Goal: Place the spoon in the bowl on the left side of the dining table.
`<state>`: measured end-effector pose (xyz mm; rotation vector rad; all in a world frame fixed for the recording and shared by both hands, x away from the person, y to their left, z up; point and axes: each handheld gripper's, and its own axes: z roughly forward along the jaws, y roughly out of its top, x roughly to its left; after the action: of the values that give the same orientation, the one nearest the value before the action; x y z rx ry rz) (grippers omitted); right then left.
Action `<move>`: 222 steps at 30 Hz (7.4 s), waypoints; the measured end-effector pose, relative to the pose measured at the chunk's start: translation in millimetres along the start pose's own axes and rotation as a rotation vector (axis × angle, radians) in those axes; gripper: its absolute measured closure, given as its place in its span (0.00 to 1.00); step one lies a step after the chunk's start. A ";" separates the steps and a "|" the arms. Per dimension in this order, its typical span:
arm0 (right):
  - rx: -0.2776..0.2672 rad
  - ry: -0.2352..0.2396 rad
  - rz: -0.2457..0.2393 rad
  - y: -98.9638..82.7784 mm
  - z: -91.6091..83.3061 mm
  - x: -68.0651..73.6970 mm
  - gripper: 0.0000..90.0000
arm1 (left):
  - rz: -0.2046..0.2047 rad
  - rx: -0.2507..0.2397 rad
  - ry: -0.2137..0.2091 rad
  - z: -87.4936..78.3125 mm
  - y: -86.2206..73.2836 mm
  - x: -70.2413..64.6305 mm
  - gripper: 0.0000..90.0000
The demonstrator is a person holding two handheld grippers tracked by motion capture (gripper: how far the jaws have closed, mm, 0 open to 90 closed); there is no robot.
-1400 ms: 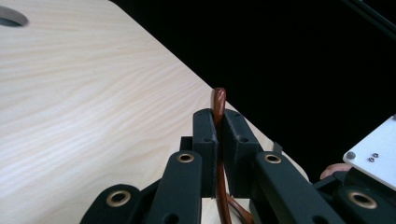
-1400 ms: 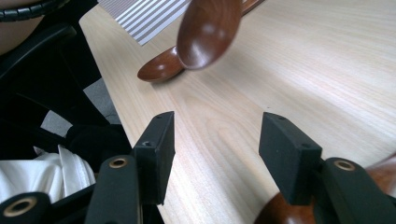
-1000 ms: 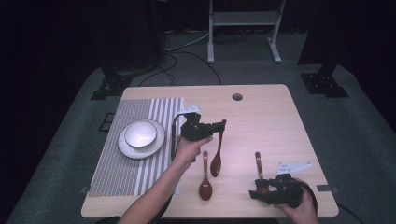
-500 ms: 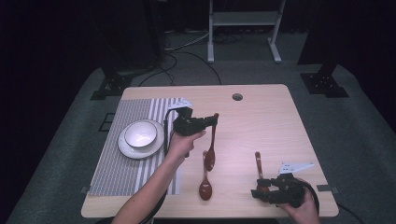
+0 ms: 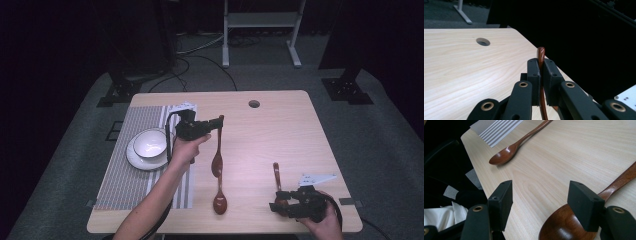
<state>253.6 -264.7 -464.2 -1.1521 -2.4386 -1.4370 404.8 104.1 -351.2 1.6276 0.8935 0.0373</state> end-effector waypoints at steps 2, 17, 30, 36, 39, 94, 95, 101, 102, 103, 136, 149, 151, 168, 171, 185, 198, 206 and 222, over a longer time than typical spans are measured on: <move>-0.003 0.000 0.002 -0.1 -0.9 -0.5 0.40 | 0.005 -0.002 0.005 -3.7 1.1 1.9 0.94; -0.008 0.002 0.004 -0.5 -0.9 -1.7 0.39 | 0.009 -0.056 0.068 -36.1 14.7 17.1 0.94; -0.010 0.010 0.007 0.4 0.3 -1.1 0.39 | -0.002 -0.090 0.123 -62.6 21.8 32.2 0.94; -0.010 0.011 0.009 0.2 0.2 -1.5 0.39 | -0.005 -0.101 0.138 -71.4 24.0 36.3 0.94; -0.011 0.011 0.011 0.3 -0.1 -1.6 0.39 | -0.008 -0.114 0.150 -77.8 26.7 39.7 0.94; -0.020 0.006 0.022 0.1 -1.5 -3.0 0.39 | -0.117 -0.223 0.430 -167.6 43.3 104.8 0.94; -0.020 0.005 0.020 0.2 -1.3 -2.9 0.39 | -0.122 -0.228 0.436 -169.3 42.6 106.8 0.94; -0.018 0.005 0.020 0.2 -0.9 -2.7 0.39 | -0.153 -0.242 0.471 -178.4 39.7 116.9 0.94; -0.018 0.005 0.020 0.2 -0.8 -2.8 0.39 | -0.158 -0.247 0.481 -180.0 39.2 119.0 0.94; -0.017 0.004 0.019 0.2 -0.4 -3.0 0.39 | -0.162 -0.252 0.502 -182.4 38.2 121.7 0.94; -0.011 0.007 0.014 0.0 -1.5 -1.9 0.39 | -0.272 -0.285 0.606 -179.7 8.0 161.6 0.94; -0.007 0.010 0.015 0.3 0.3 -1.9 0.39 | -0.296 -0.278 0.610 -176.7 -2.4 168.7 0.94; -0.007 0.009 0.015 0.3 0.4 -1.9 0.39 | -0.300 -0.278 0.610 -176.4 -3.8 169.8 0.94; -0.006 0.009 0.017 0.1 0.4 -2.1 0.39 | -0.326 -0.270 0.608 -176.2 -15.7 176.8 0.93; -0.006 0.008 0.016 0.2 0.6 -2.0 0.39 | -0.330 -0.271 0.598 -176.7 -17.8 178.2 0.93; -0.005 0.010 0.020 0.1 1.6 -1.8 0.39 | -0.355 -0.239 0.570 -175.8 -33.3 185.5 0.85; -0.010 0.008 0.017 1.4 1.8 -1.2 0.39 | -0.339 -0.211 0.580 -180.2 -38.6 181.0 0.72; -0.025 0.005 0.025 1.0 -0.3 -3.2 0.39 | -0.314 -0.185 0.567 -184.9 -44.8 172.7 0.69; -0.059 -0.021 0.044 2.8 -6.8 -8.8 0.33 | -0.252 -0.142 0.541 -193.5 -42.7 149.9 0.51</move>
<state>259.7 -274.2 -462.1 -1.2303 -2.3839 -1.5009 394.2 347.7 -398.9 1.3792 1.4690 0.3714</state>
